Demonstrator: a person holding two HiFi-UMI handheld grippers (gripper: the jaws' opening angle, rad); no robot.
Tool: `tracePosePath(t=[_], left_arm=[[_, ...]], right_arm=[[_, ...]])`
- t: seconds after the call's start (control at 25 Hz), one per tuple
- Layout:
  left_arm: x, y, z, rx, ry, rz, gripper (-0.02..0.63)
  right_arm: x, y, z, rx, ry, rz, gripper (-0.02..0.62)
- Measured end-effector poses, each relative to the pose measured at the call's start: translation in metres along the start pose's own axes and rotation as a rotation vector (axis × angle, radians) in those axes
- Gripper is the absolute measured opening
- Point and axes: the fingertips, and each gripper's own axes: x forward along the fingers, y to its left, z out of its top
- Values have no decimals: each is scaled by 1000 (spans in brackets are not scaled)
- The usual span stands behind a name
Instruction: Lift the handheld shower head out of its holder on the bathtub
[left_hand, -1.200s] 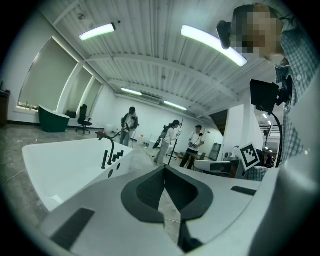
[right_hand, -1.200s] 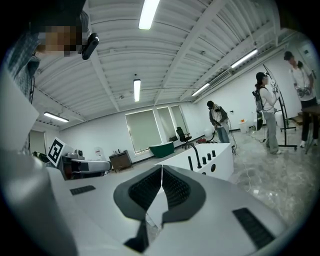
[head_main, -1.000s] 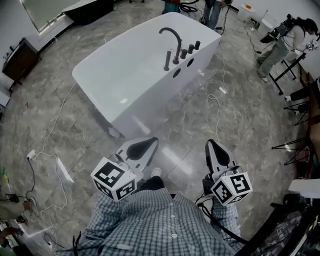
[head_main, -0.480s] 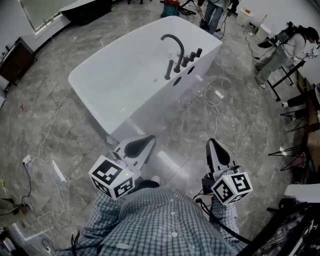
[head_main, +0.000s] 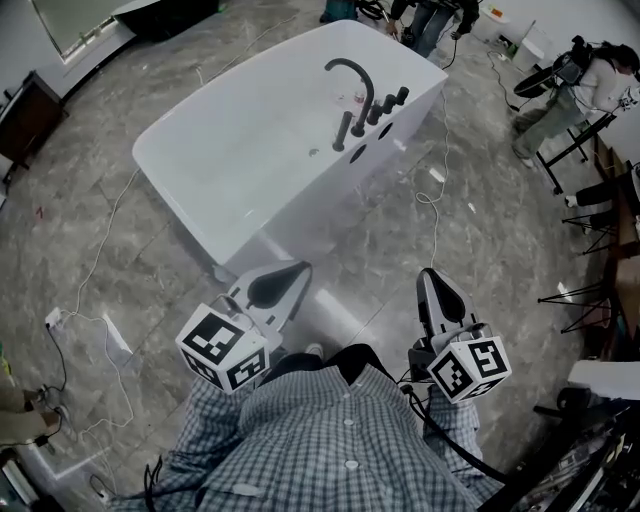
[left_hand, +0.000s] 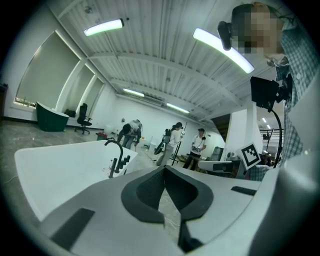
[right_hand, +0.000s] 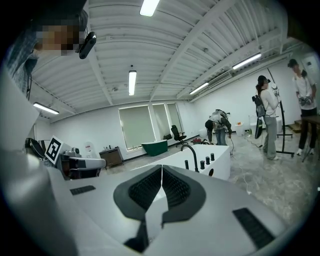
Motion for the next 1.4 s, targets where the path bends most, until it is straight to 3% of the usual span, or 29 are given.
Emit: tracePosePath(t=[0.36, 0.64, 0.96, 1.4], left_arm=[[6, 15, 2, -10, -4, 32, -1], [32, 36, 8, -18, 0, 69, -2], [108, 63, 24, -30, 11, 108, -2], [204, 107, 76, -42, -25, 175, -2]], right_arm=[[15, -13, 1, 6, 8, -1, 18], [53, -27, 13, -38, 11, 66, 18], [116, -84, 38, -30, 18, 134, 18], [207, -148, 94, -55, 25, 234, 18]])
